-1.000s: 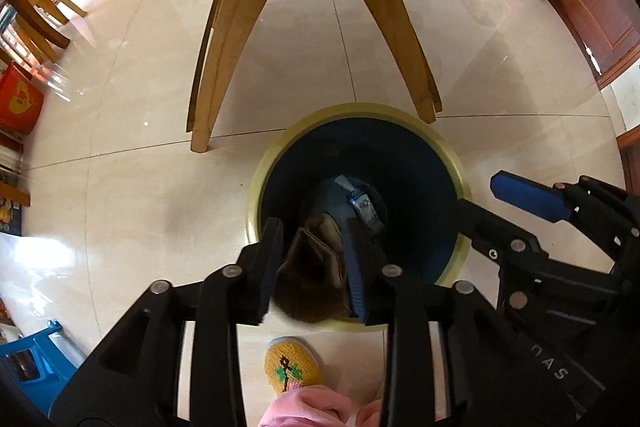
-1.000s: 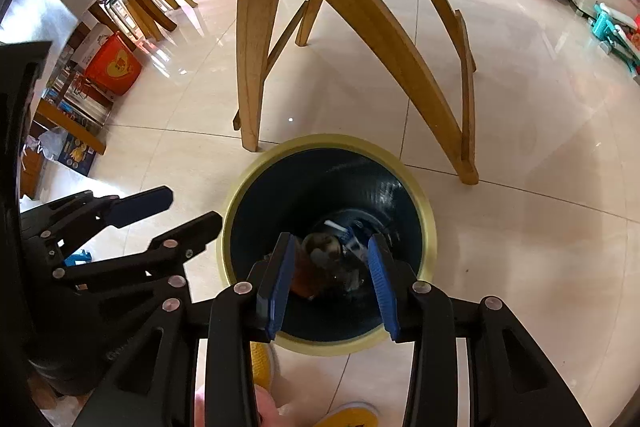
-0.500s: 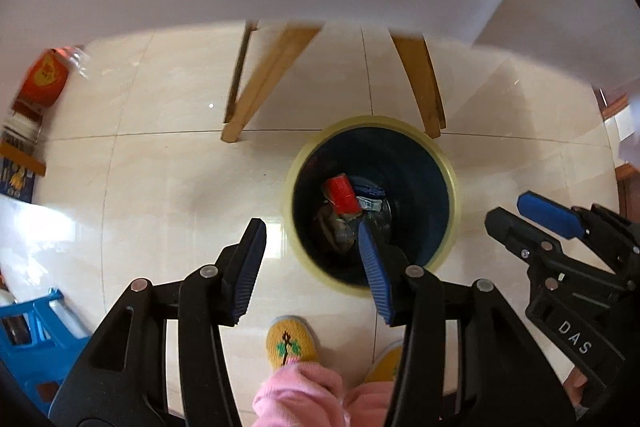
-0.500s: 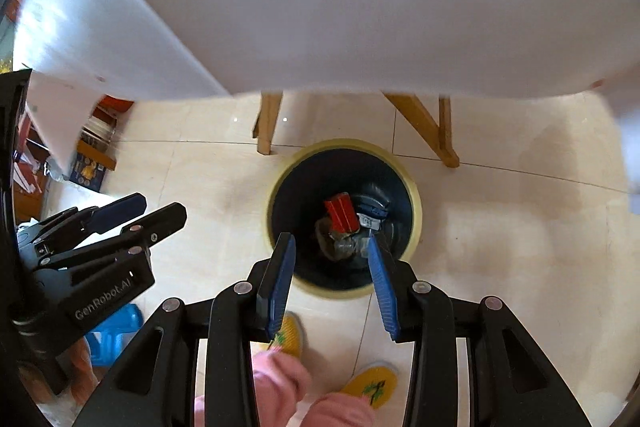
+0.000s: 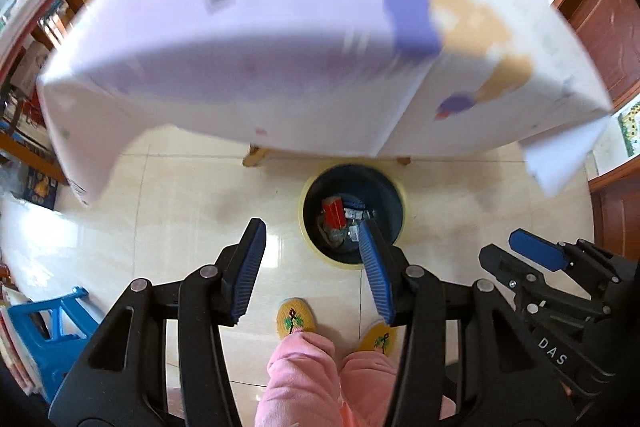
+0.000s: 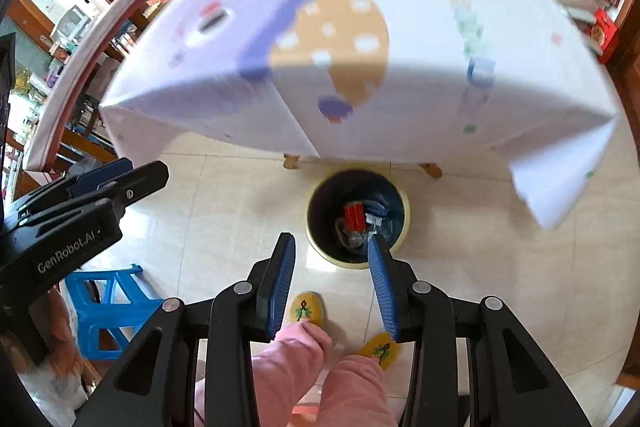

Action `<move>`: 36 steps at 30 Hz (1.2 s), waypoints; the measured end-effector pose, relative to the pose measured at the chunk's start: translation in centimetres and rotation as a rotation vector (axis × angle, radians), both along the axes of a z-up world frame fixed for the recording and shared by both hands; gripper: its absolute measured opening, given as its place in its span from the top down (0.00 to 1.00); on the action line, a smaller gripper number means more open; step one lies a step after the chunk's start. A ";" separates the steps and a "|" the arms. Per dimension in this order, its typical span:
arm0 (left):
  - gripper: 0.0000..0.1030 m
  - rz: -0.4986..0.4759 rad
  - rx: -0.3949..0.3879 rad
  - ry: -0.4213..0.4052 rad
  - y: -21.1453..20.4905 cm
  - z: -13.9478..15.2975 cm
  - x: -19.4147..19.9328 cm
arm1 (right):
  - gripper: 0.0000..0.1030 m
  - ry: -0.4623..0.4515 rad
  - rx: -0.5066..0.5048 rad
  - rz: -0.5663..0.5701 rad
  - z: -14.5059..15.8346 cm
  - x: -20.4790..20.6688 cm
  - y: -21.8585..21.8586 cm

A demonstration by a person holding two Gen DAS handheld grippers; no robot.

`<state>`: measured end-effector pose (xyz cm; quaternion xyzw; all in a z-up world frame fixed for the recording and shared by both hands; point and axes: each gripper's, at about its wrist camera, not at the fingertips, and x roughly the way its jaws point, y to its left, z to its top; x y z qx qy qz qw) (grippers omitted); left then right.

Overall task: Collect trash
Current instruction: 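Raise both tools and move toward the remaining trash pile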

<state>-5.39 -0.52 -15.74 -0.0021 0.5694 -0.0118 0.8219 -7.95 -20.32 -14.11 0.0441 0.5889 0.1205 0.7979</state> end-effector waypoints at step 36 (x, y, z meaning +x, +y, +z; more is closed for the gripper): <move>0.56 -0.218 -0.144 -0.304 3.7 27.1 10.4 | 0.55 -0.371 -0.096 -0.170 24.4 7.8 -0.4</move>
